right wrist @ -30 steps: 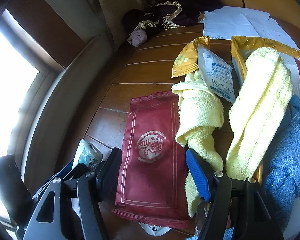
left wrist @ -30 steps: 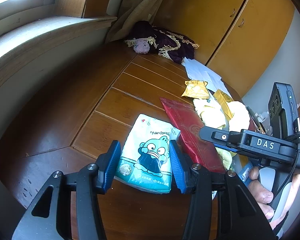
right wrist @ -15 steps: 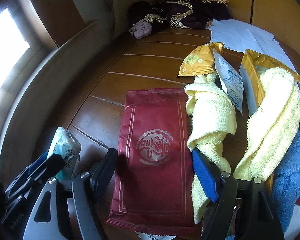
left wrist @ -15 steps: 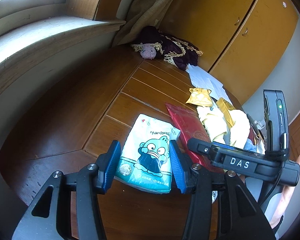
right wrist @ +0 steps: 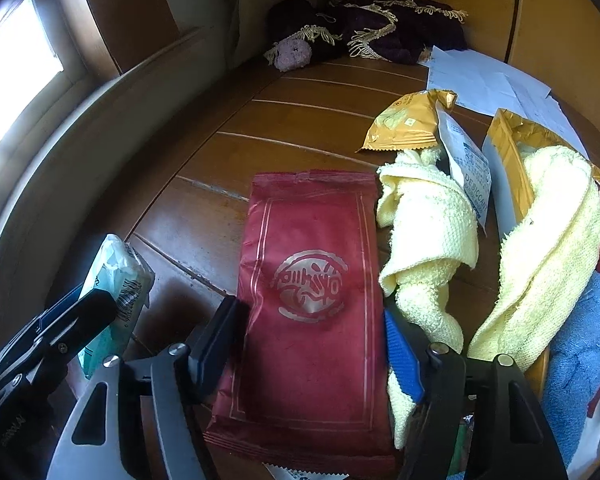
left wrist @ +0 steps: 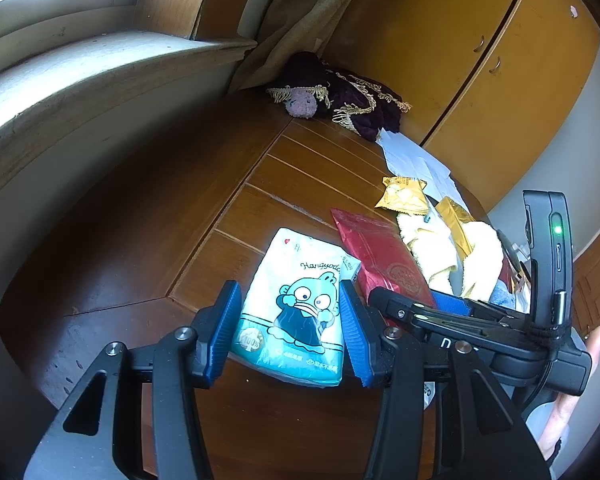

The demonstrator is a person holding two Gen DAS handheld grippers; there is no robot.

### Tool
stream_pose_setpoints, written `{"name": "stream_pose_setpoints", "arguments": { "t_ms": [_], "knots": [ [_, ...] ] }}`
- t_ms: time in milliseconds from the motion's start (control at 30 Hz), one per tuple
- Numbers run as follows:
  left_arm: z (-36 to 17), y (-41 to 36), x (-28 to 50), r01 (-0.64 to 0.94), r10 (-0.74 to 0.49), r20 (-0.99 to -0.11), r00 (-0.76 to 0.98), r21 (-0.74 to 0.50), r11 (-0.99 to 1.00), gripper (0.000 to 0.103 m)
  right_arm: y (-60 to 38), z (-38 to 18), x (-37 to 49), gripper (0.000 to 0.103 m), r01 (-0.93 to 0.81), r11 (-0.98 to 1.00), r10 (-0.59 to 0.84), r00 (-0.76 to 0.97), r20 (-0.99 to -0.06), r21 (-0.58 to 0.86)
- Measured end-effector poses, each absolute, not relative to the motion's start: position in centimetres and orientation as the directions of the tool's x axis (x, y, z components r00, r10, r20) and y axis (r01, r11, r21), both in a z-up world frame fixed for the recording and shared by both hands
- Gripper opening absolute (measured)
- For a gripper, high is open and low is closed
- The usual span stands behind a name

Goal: Organize soft objects
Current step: 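Grasp the cartoon tissue pack with the left tool while the right grasps the red packet, then carry the cartoon tissue pack and red packet over the tray with both tools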

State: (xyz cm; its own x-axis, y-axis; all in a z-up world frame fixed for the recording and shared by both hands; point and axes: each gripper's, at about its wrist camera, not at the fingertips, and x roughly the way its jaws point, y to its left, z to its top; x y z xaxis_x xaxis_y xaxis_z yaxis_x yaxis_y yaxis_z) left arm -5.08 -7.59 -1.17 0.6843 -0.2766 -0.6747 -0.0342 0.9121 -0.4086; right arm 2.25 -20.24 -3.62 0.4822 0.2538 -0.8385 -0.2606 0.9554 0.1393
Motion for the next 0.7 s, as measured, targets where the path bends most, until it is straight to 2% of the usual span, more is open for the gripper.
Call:
{"name": "stream_pose_setpoints", "arguments": {
  "t_ms": [200, 333, 700],
  "knots": [
    [-1.1, -7.7, -5.1, -0.038, -0.271, -0.677, 0.684, -0.405, 0.914, 0.048, -20.6, -3.3, 2.0, 0.058, -0.249, 0.956, 0.262, 0.503, -0.824, 0.152],
    [-1.0, -7.7, -5.2, -0.044, -0.267, -0.676, 0.686, -0.405, 0.913, 0.048, -21.2, -2.6, 1.5, 0.057, -0.255, 0.943, 0.319, 0.521, -0.792, 0.212],
    [0.7, -8.8, -5.4, -0.023, -0.295, -0.655, 0.696, -0.43, 0.902, 0.048, -25.9, 1.2, -0.7, 0.057, -0.307, 0.835, 0.543, 0.593, -0.594, 0.457]
  ]
}}
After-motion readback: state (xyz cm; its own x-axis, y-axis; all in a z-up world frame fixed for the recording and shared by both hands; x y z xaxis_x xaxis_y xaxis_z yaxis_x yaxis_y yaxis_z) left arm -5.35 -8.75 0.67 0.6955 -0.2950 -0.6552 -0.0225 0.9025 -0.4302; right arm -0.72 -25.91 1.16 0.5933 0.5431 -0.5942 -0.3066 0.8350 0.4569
